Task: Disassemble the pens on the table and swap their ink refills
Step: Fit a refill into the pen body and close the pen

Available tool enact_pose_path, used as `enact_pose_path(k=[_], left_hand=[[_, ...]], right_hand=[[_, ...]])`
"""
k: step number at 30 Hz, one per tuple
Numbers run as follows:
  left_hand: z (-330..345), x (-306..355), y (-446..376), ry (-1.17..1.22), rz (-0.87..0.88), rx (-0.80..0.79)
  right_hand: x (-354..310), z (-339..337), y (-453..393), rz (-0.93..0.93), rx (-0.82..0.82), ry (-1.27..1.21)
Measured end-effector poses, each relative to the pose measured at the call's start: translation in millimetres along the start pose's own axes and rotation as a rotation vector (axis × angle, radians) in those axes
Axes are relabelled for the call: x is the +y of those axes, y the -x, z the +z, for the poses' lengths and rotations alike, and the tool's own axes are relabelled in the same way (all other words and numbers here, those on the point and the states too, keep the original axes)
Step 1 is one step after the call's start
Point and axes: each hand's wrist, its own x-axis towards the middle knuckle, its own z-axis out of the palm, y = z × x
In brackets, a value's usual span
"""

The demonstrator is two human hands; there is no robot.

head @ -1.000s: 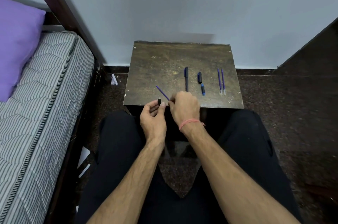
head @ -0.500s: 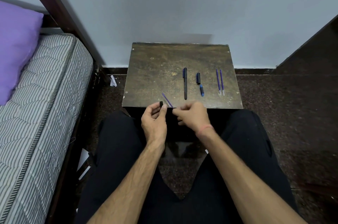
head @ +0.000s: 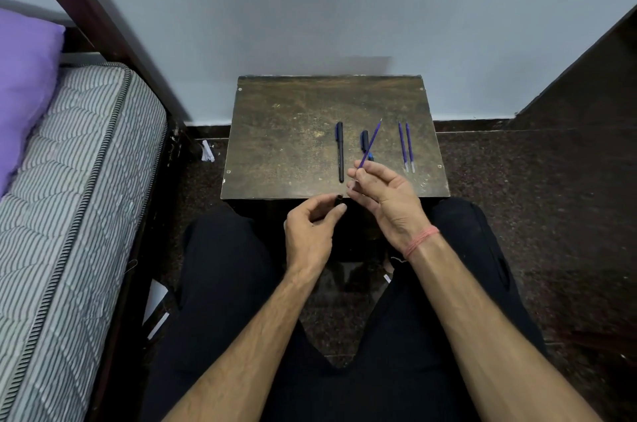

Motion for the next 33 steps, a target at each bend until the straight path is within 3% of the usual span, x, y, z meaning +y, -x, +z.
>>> enact_pose_path(k=[6,16,23,33], left_hand=[[3,-1,1,-0.037,0.033,-0.039],[1,-3,-1,-0.026,0.038,-0.011],[0,1,1,-0.016,0.012,-0.001],[-1,4,4,-0.047,0.047,-0.031]], right_hand=[[5,2,-3,-0.161,0.012,0.321],[7,-2,-1,-0.271,-0.031,0.672],[-2,1,3,-0.323,0.018,0.548],[6,0,8,-0.287,-0.056,0.713]])
